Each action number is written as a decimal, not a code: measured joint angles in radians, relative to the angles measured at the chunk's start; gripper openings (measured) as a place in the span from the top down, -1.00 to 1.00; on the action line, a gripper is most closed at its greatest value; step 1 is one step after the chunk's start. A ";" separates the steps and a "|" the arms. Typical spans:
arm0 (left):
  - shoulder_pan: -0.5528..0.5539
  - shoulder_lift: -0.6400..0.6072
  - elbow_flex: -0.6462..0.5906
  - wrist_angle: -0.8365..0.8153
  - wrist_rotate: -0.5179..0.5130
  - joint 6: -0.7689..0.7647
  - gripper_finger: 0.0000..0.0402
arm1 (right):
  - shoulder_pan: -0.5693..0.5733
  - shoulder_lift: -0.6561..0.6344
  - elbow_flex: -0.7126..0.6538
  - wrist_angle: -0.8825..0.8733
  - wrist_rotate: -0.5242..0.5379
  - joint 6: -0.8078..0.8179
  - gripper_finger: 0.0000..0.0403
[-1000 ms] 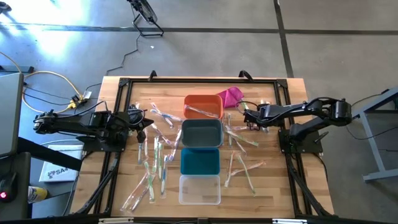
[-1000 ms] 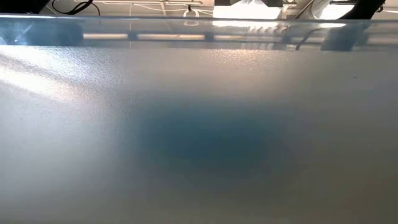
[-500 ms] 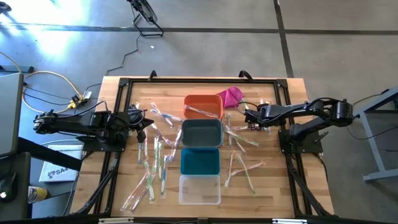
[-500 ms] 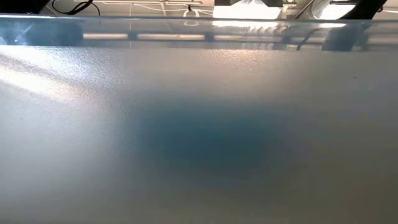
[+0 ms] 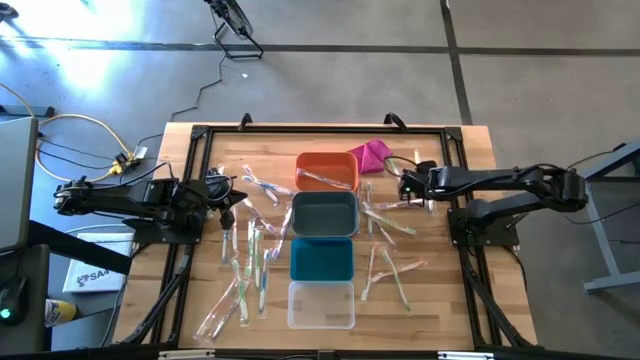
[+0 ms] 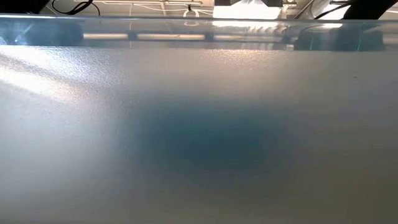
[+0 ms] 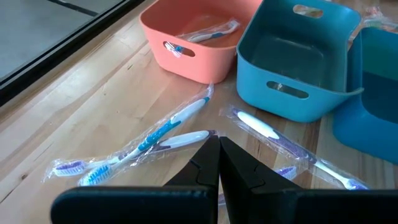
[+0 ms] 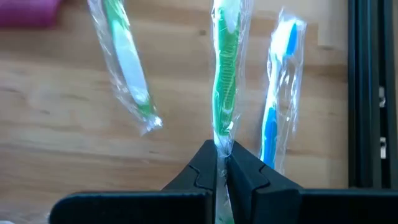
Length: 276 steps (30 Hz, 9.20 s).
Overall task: Pick & Place Toothbrushes
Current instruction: Put the green toothbrush into the green bin, then put the purple toothbrush into the blue bin
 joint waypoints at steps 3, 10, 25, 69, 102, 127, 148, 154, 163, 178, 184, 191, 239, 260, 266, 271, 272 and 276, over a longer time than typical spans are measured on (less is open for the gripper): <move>0.000 0.000 0.000 0.000 0.000 0.000 0.97 | 0.000 -0.052 0.000 0.010 0.012 -0.029 0.96; 0.000 0.000 0.000 0.001 0.000 0.000 0.97 | 0.001 -0.169 0.000 0.138 0.028 -0.146 0.96; 0.000 0.000 0.000 0.001 0.000 0.000 0.97 | 0.001 -0.243 0.001 0.722 -0.094 -0.603 0.96; 0.000 0.000 0.000 0.027 0.000 0.004 0.97 | 0.300 -0.081 0.074 1.173 -0.027 -0.974 0.96; 0.000 0.000 0.000 0.023 0.000 0.004 0.97 | 0.279 0.420 0.492 0.713 -0.287 -1.110 0.96; 0.000 0.000 0.000 0.023 0.000 0.004 0.97 | 0.316 0.494 0.491 0.649 -0.399 -1.039 0.96; 0.000 0.000 0.000 0.023 0.000 0.004 0.97 | 0.337 0.570 0.491 0.625 -0.396 -1.035 0.96; 0.000 0.000 0.000 0.023 0.000 0.004 0.97 | 0.337 0.585 0.491 0.621 -0.397 -1.035 0.96; 0.000 0.000 0.000 0.023 0.001 0.004 0.97 | 0.335 0.585 0.491 0.626 -0.394 -1.016 0.77; 0.000 0.000 0.000 0.023 0.000 0.004 0.97 | 0.333 0.572 0.491 0.634 -0.389 -1.090 0.45; 0.000 0.000 0.000 0.023 0.000 0.004 0.97 | 0.333 0.544 0.491 0.630 -0.357 -1.096 0.54; 0.000 0.000 0.000 0.022 0.000 0.003 0.97 | 0.333 0.450 0.491 0.607 -0.333 -1.096 0.69; 0.000 0.000 0.000 0.022 0.000 0.003 0.97 | 0.281 0.275 0.491 0.182 -0.273 -1.034 0.89; 0.000 0.000 0.000 0.022 0.000 0.003 0.97 | 0.220 0.275 0.491 -0.152 -0.267 -0.985 0.89; 0.000 0.000 0.000 0.022 0.001 0.003 0.97 | 0.220 0.275 0.491 -0.246 -0.269 -0.979 0.89; 0.000 0.000 0.000 0.022 0.000 0.003 0.97 | 0.220 0.275 0.491 -0.256 -0.269 -0.981 0.89; 0.000 0.000 0.000 0.022 0.000 0.003 0.97 | 0.220 0.275 0.491 -0.256 -0.269 -0.981 0.89; 0.000 0.000 0.000 0.022 0.001 0.003 0.97 | 0.220 0.276 0.491 -0.256 -0.269 -0.944 0.89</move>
